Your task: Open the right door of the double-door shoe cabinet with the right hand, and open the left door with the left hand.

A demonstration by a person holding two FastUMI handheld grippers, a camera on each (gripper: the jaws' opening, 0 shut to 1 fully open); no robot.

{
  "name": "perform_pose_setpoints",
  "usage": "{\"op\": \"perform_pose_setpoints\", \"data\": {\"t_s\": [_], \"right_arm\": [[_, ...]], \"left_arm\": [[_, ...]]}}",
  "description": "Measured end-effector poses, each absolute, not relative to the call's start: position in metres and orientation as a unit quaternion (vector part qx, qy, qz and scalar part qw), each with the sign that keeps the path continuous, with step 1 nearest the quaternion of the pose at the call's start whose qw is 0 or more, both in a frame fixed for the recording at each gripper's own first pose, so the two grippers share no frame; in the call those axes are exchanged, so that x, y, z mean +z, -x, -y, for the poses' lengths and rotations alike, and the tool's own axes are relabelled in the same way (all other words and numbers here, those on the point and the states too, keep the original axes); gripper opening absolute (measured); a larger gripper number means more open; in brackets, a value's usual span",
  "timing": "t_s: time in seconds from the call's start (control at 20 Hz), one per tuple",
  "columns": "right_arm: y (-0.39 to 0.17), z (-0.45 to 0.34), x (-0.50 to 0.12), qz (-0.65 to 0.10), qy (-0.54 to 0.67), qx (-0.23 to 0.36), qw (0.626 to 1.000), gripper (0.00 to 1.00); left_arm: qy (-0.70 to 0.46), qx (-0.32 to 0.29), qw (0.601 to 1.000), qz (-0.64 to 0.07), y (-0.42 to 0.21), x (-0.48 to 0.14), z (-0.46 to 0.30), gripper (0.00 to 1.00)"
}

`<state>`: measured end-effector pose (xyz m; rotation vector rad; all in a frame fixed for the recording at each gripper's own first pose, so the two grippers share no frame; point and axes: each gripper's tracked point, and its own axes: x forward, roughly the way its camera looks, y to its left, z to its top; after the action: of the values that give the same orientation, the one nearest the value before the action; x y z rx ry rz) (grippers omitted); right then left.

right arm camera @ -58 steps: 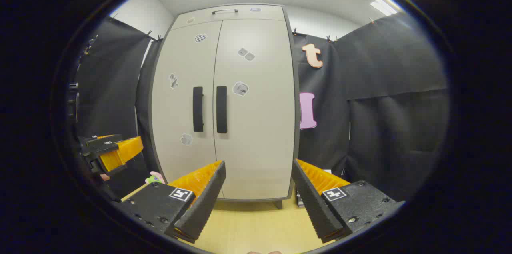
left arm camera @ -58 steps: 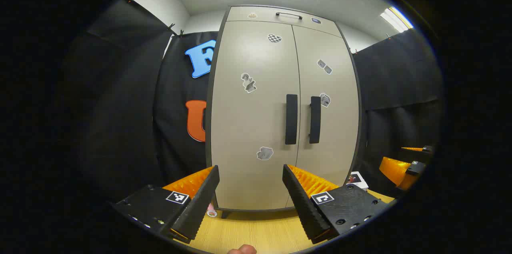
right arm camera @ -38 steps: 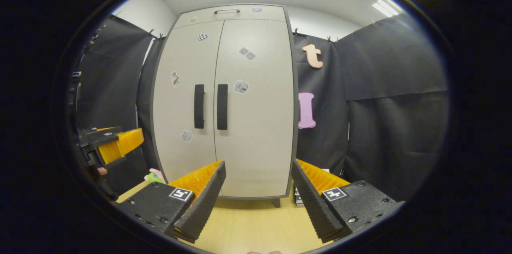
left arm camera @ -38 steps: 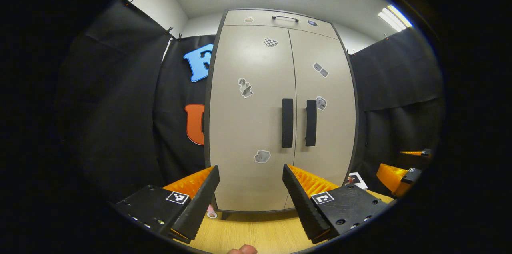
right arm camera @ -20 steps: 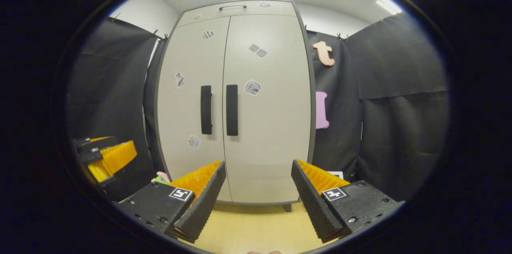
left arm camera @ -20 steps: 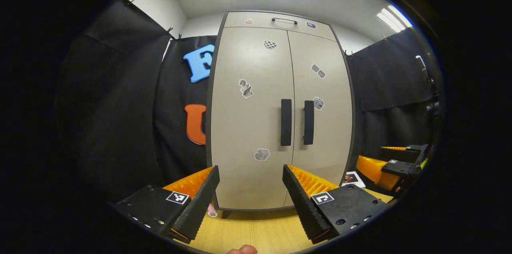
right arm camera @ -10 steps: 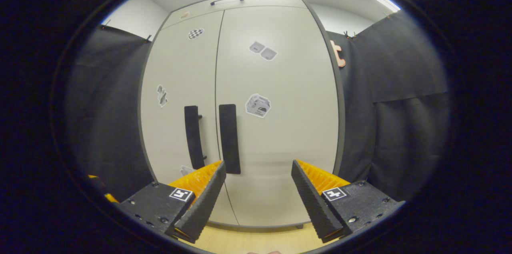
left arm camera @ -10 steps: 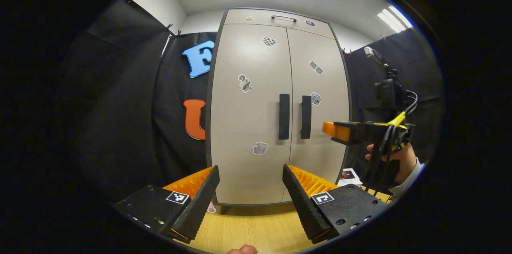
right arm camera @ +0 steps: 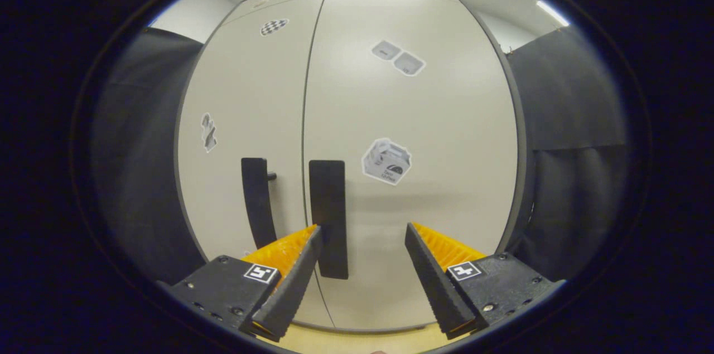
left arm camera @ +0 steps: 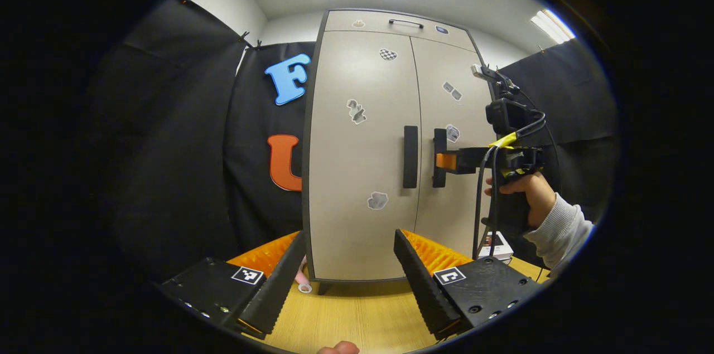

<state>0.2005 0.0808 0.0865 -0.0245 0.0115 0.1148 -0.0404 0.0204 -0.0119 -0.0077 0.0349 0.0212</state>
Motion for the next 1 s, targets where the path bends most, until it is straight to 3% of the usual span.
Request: {"op": "perform_pose_setpoints", "data": {"t_s": [0.35,0.4,0.5,0.55,0.6,0.9,1.0], "right_arm": [[-0.208,-0.095,0.106,0.021,0.029,0.055,0.998,0.96],[-0.212,-0.096,0.106,0.017,0.028,0.053,0.998,0.9],[-0.22,-0.098,0.103,0.007,0.023,0.051,0.998,0.96],[-0.224,-0.099,0.1,0.0,0.019,0.051,0.999,0.9],[-0.227,-0.099,0.096,-0.008,0.012,0.05,0.999,0.94],[-0.229,-0.098,0.094,-0.009,0.001,0.048,0.999,0.71],[-0.229,-0.097,0.094,-0.009,0.002,0.049,0.999,0.75]], "left_arm": [[0.016,0.004,1.0,-0.024,0.037,-0.017,-0.022,0.95],[0.015,0.004,1.0,-0.025,0.038,-0.017,-0.022,0.95],[0.013,0.007,1.0,-0.026,0.039,-0.018,-0.026,0.95],[0.012,0.009,1.0,-0.025,0.038,-0.018,-0.028,0.95],[0.012,0.011,1.0,-0.024,0.038,-0.016,-0.031,0.95],[0.02,0.022,0.999,-0.027,0.036,-0.019,-0.042,0.95],[0.022,0.023,0.999,-0.028,0.035,-0.02,-0.043,0.95]]}}
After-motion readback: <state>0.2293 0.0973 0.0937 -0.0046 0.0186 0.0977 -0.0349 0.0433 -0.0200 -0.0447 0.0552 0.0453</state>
